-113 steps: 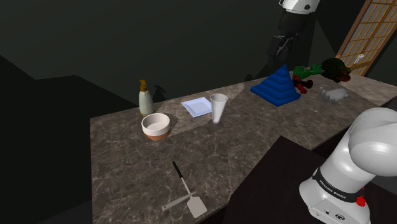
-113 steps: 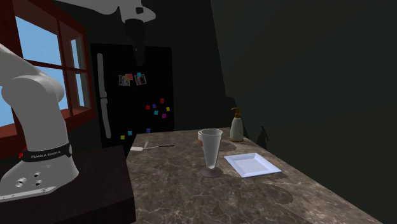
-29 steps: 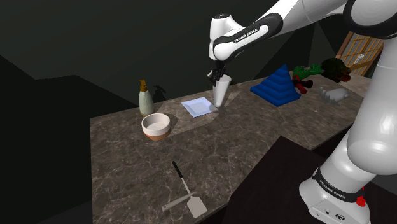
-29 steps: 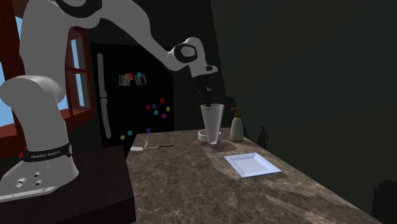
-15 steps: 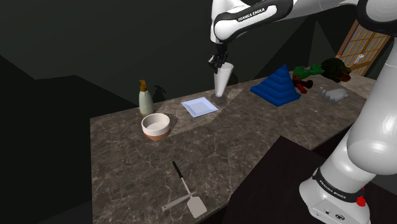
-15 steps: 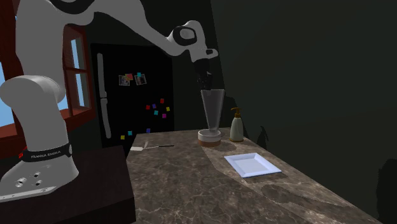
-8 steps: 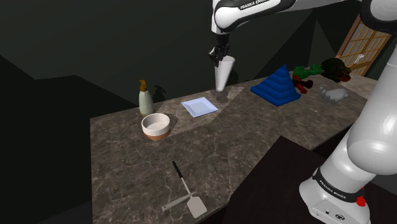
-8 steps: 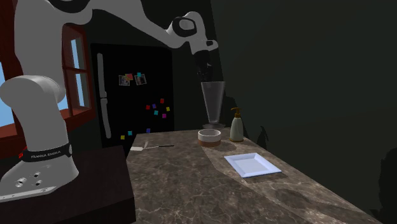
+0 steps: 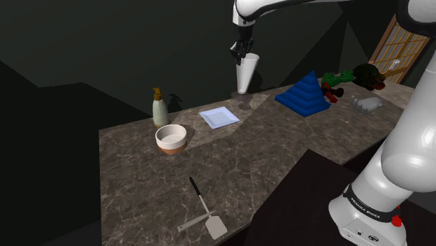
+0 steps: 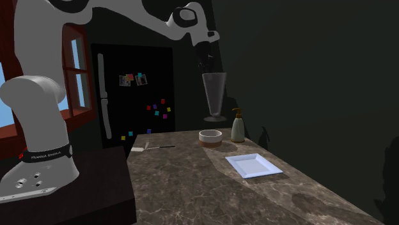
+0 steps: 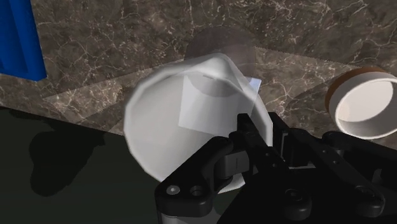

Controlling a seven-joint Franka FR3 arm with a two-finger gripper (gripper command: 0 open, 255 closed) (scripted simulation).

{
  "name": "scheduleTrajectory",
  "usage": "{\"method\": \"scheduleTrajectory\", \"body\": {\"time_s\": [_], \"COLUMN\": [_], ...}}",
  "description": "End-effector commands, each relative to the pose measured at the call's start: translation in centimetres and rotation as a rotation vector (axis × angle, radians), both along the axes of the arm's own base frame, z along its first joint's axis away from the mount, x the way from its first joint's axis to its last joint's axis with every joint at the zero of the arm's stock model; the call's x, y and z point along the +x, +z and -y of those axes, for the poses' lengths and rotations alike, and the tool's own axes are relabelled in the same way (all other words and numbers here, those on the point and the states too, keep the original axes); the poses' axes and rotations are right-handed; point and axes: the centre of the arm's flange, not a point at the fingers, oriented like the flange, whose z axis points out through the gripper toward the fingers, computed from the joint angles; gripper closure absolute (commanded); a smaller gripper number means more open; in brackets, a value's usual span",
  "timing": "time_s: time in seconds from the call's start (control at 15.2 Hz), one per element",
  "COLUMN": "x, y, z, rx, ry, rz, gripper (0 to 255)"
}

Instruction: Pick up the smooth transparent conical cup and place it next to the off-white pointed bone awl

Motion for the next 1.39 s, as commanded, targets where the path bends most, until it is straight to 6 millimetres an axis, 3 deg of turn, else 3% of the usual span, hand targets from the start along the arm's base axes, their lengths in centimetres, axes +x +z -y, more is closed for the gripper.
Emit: {"method": "scheduleTrajectory", "body": {"time_s": [0.0,1.32], "x": [-0.8,-14.1], "y": [0.4,0.5], "z": [-1.1,-23.9], "rx": [0.0,0.0], "ry": [0.0,0.0], "rz": [0.0,0.0], "gripper": [255,255]}}
